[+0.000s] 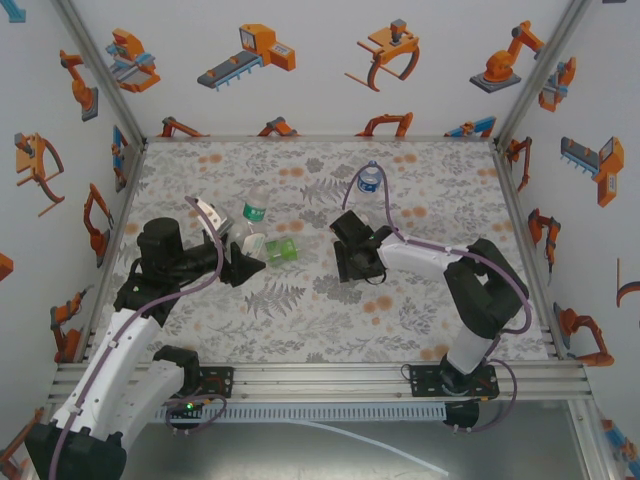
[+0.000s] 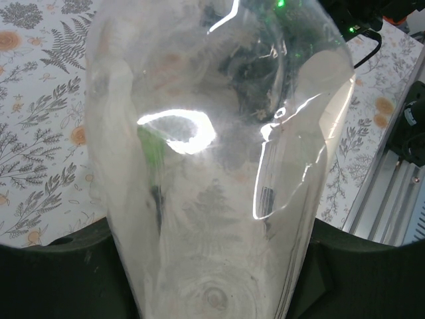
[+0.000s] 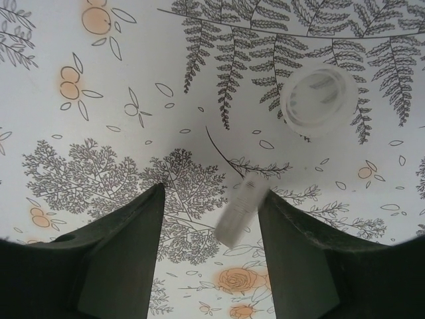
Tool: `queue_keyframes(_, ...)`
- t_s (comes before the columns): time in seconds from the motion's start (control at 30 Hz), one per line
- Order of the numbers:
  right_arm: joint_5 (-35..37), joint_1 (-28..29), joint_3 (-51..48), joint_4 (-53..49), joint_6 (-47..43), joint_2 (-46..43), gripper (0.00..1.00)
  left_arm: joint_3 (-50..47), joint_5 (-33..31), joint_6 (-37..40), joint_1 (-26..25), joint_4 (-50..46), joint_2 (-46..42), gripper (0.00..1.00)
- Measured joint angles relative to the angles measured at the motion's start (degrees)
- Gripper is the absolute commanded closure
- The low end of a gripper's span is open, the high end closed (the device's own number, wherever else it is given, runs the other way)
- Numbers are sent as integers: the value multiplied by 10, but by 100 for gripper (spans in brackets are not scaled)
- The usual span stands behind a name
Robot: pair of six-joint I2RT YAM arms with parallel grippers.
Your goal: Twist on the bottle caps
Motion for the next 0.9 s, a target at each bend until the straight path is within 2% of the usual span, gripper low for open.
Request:
queue_keyframes(0.13,0,0,-4,1,0,1,52,0,0,1,-3,-2,2,100)
queue_keyframes(0.4,-15,-9,-15,22,5,-4,75,0,0,4,-7,-7,2,100)
queue_keyframes(0.5,-35,-17,-29,40,12,-14,79,0,0,4,-7,-9,2,100)
queue_keyframes(0.77,-145,-45,-103,144,54,-52,79,0,0,6,-11,-11,4,100)
queue_keyframes(0.9,-214,-76,-168,224,92,-80,73,0,0,7,-11,-11,6,100)
